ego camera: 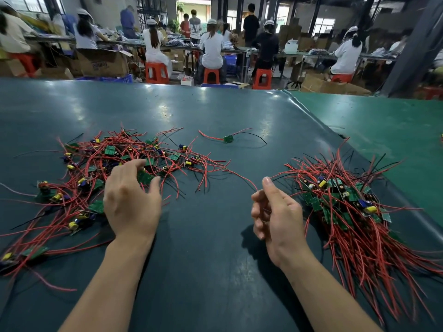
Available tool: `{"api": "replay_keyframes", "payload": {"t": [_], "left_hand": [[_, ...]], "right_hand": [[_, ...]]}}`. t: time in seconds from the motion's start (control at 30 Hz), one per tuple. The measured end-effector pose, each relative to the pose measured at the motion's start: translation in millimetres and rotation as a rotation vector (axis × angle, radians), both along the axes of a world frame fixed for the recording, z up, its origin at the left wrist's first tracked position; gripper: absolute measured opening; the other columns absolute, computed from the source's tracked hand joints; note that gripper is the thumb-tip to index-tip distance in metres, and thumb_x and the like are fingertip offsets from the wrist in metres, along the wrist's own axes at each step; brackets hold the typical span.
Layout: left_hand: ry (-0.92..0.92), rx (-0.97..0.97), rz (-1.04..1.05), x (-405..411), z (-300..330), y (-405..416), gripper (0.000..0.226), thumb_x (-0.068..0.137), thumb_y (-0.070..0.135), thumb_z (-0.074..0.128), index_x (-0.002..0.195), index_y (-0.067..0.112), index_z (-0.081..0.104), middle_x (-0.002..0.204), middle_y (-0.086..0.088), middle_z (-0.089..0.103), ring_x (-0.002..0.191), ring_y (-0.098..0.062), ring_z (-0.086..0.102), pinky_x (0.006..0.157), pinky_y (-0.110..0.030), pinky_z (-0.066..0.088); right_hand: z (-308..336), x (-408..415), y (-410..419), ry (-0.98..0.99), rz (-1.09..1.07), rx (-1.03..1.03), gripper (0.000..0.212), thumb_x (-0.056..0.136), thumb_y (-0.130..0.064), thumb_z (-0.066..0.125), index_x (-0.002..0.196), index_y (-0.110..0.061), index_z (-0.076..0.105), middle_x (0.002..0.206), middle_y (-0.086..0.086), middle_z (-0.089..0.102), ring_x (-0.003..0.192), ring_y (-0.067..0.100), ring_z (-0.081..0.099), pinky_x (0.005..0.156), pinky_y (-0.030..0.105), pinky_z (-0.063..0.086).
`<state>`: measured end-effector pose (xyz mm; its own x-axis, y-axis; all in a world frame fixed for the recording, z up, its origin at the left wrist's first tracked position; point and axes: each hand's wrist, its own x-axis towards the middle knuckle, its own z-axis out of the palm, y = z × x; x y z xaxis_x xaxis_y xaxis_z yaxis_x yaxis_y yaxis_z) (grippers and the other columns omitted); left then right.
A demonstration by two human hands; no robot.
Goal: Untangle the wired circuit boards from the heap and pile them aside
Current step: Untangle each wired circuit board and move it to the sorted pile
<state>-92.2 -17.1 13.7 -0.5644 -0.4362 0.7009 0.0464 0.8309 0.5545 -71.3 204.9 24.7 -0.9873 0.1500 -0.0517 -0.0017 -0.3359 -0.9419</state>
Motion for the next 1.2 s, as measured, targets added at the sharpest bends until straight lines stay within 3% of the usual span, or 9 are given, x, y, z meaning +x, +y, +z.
{"api": "replay_keyframes", "payload": {"t": [0.17,0.33,0.47,0.57,0.67,0.77,0.87,1.0,1.2], "left_hand": [[0.312,-0.124,-0.168,5,6,18,0.022,0.085,0.009,0.075,0.105,0.002,0.068,0.101,-0.015,0.064,0.095,-0.029,0.06,0.086,-0.036,0.05],[0.484,-0.152,-0.56,24,10,54,0.013,0.082,0.003,0.077,0.093,-0.002,0.071,0.099,-0.015,0.059,0.101,-0.018,0.061,0.092,-0.028,0.048],[0.392,-0.141,-0.821,31,5,76,0.016,0.078,-0.001,0.078,0.093,-0.004,0.071,0.101,-0.016,0.063,0.105,-0.02,0.065,0.09,-0.032,0.053],[0.346,-0.048,-0.897,30,3,81,0.019,0.077,-0.002,0.078,0.093,-0.002,0.068,0.101,-0.012,0.067,0.098,-0.019,0.068,0.083,-0.034,0.056],[0.292,0.308,-0.883,27,1,85,0.027,0.076,-0.002,0.079,0.092,0.005,0.058,0.094,-0.012,0.064,0.094,-0.025,0.069,0.082,-0.04,0.057],[0.049,0.667,-0.905,25,3,86,0.031,0.074,0.015,0.079,0.098,0.009,0.06,0.089,-0.009,0.07,0.086,-0.019,0.071,0.08,-0.028,0.057],[-0.108,0.671,-0.937,24,3,88,0.025,0.076,0.023,0.073,0.095,0.007,0.071,0.087,-0.002,0.075,0.08,-0.015,0.073,0.075,-0.028,0.058],[-0.121,0.76,-0.91,23,2,89,0.015,0.078,0.021,0.072,0.086,0.008,0.072,0.076,-0.003,0.075,0.069,-0.017,0.071,0.069,-0.026,0.058],[-0.13,0.91,-0.906,19,-1,91,0.004,0.085,0.005,0.067,0.087,0.006,0.071,0.074,-0.004,0.075,0.068,-0.016,0.072,0.066,-0.022,0.057]], "right_hand": [[-2,0,0,-0.016,0.041,0.074,0.041,0.093,-0.042,0.059,0.059,-0.02,0.064,0.05,0.001,0.053,0.035,0.011,0.039,0.034,0.016,0.026],[-5,3,-5,0.065,0.283,0.131,0.031,0.08,-0.047,0.063,0.078,-0.019,0.075,0.064,0.002,0.062,0.04,0.01,0.046,0.037,0.017,0.031],[-5,5,-5,0.127,0.35,0.018,0.031,0.07,-0.047,0.071,0.088,-0.023,0.076,0.071,0.001,0.061,0.045,0.009,0.052,0.038,0.017,0.036],[-4,4,0,0.151,0.291,-0.008,0.03,0.073,-0.035,0.072,0.094,-0.013,0.074,0.068,0.002,0.065,0.046,0.011,0.054,0.035,0.018,0.037],[-2,3,2,0.157,0.204,-0.03,0.025,0.075,-0.029,0.069,0.092,-0.011,0.075,0.08,0.008,0.072,0.05,0.015,0.059,0.035,0.019,0.039],[-2,4,3,0.143,0.168,0.008,0.017,0.082,-0.026,0.067,0.092,-0.016,0.078,0.089,0.009,0.075,0.055,0.017,0.064,0.037,0.02,0.042],[-4,6,2,0.13,0.144,0.061,0.014,0.091,-0.018,0.064,0.092,-0.018,0.079,0.087,0.006,0.075,0.058,0.016,0.067,0.039,0.021,0.044],[-4,4,3,0.131,0.006,0.139,0.012,0.09,-0.02,0.067,0.089,-0.017,0.079,0.085,0.003,0.074,0.057,0.012,0.063,0.04,0.022,0.043],[-5,-2,6,0.154,-0.156,0.099,0.013,0.088,-0.018,0.071,0.079,-0.01,0.077,0.065,-0.002,0.064,0.043,0.009,0.049,0.037,0.018,0.036]]}}
